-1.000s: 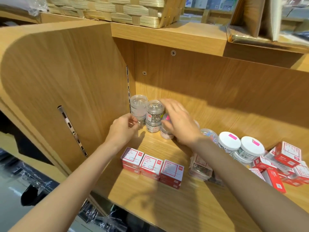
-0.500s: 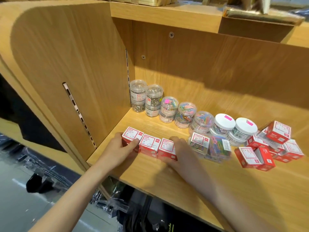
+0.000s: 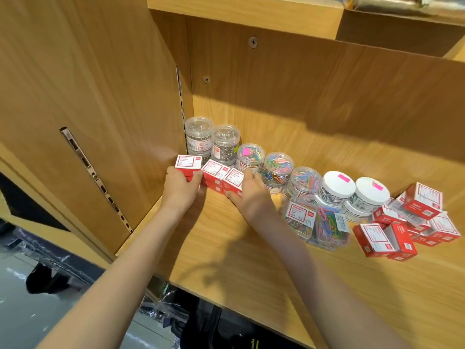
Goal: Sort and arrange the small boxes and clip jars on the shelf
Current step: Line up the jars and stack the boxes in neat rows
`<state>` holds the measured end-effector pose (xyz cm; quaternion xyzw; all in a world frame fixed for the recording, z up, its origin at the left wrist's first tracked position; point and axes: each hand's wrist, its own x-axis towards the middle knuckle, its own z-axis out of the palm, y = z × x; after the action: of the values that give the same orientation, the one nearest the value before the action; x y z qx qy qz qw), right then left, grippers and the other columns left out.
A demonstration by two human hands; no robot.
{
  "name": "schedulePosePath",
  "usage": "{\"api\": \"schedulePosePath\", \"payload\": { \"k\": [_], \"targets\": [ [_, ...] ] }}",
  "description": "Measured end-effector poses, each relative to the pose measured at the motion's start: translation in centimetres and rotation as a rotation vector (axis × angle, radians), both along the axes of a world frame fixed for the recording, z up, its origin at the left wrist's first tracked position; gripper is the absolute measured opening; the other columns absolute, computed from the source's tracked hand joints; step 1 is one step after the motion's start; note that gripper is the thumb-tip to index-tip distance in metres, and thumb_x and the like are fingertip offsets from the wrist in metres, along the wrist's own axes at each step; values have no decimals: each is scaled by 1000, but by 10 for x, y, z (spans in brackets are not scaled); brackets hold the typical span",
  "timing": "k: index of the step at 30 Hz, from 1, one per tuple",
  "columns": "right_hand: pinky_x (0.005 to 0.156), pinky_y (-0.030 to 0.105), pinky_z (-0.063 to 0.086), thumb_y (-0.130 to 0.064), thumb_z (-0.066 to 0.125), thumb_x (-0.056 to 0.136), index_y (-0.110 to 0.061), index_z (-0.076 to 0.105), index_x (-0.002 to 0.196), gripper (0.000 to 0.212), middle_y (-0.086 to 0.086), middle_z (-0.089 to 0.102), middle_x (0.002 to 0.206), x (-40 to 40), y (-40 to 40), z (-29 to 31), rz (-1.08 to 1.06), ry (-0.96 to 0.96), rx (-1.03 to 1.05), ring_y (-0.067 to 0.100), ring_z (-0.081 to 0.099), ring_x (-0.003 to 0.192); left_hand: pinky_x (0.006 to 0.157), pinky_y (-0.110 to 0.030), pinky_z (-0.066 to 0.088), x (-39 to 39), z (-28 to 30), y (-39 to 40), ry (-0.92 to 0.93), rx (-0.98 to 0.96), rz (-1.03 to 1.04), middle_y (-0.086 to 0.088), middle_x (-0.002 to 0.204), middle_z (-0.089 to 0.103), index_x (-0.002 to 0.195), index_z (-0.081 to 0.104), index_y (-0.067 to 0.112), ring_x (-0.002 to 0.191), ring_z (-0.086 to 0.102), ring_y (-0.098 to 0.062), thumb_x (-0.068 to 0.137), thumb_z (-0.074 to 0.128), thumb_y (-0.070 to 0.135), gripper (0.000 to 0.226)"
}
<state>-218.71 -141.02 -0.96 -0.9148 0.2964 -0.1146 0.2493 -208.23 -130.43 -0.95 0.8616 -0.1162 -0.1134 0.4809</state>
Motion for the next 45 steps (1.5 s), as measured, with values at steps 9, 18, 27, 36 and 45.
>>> {"api": "schedulePosePath", "payload": {
  "k": [9,18,27,36,45],
  "targets": [
    [69,21,27,-13,66,81,-7,38,122,50,8,33,126,-15,-1,-3,-52,-185,-78,27,49,104,86,-1,33,-27,-18,13,-151,-200,94,3,115,36,131,34,1,88,54,6,89,51,3,46],
    [58,39,52,-9,74,73,-1,49,106,42,19,40,116,-8,1,-9,17,-250,-231,33,55,90,93,-27,40,-6,-22,-3,-122,-211,46,-3,115,34,124,40,3,83,45,-8,85,56,4,42],
    [66,37,47,-9,70,77,-1,51,103,33,18,44,112,-3,0,-13,17,-296,-209,34,56,84,77,-22,42,-7,-36,-9,-102,-262,-120,-8,94,50,81,46,19,78,49,-14,77,52,-3,23],
    [74,31,41,-4,51,82,-3,55,111,30,13,49,111,-46,-11,16,65,-320,-297,27,56,89,83,-29,46,-33,-33,5,-159,-323,-184,-11,96,60,84,46,30,88,60,-19,69,44,15,21],
    [78,5,32,-31,62,79,-12,62,95,25,1,51,97,-178,-62,9,-81,-291,-148,-6,43,85,92,-21,43,-113,-33,-34,-118,-283,-766,3,125,46,130,33,30,109,48,-4,69,71,35,72]
  ]
}}
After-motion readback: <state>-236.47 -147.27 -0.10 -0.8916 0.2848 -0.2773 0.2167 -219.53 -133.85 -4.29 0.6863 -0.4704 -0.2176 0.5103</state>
